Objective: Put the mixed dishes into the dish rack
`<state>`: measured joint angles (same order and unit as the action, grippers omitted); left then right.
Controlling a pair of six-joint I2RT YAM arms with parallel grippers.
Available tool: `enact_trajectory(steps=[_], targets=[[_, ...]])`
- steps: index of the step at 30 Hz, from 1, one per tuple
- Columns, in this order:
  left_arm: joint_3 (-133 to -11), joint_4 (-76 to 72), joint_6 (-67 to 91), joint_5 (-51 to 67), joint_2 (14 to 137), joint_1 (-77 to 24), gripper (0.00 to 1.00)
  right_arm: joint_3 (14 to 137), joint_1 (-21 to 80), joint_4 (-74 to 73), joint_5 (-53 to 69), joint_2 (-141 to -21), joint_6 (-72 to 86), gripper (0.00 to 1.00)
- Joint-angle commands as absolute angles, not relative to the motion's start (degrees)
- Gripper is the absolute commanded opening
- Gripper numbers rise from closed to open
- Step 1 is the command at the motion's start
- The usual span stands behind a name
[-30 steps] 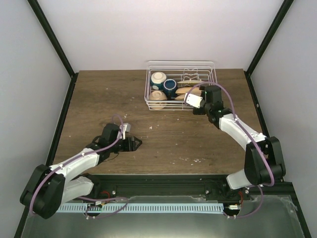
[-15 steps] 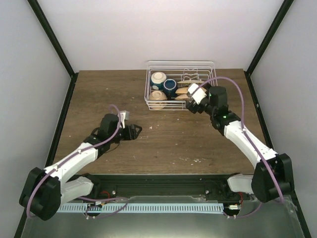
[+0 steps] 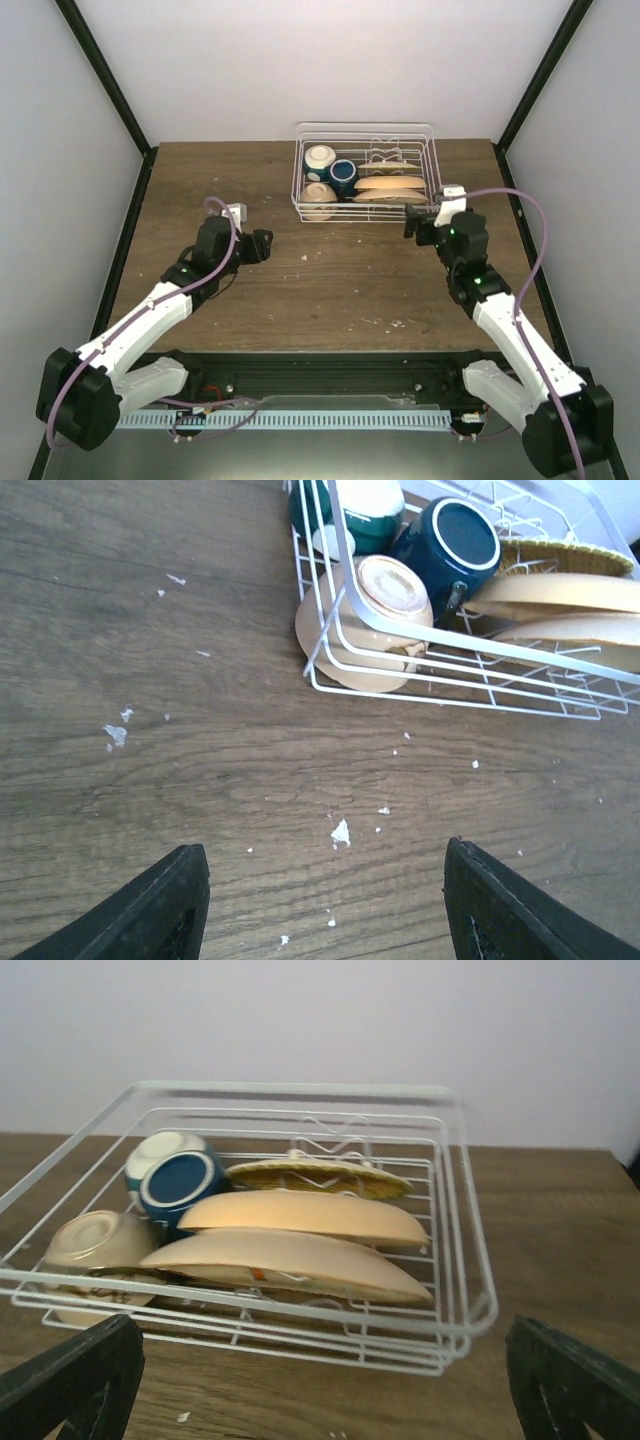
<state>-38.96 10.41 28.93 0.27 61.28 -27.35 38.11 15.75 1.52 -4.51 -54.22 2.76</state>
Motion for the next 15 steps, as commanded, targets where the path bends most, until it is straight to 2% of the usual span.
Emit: enact_trajectory(steps=[1,5,15], targets=[[-37.9,10.3,29.2,-2.7,58.6,-27.2,0.66,34.4,14.6,3.0,-13.1,-49.7,11.3,1.00],[-36.7,10.8,29.7,-3.1,56.6,-27.2,0.66,32.6,13.9,3.4,-15.5,-48.8,12.8,1.00],[-36.0,13.7,29.5,-4.1,53.7,-27.2,0.66,32.1,13.7,5.5,-11.1,-51.2,14.1,1.00]])
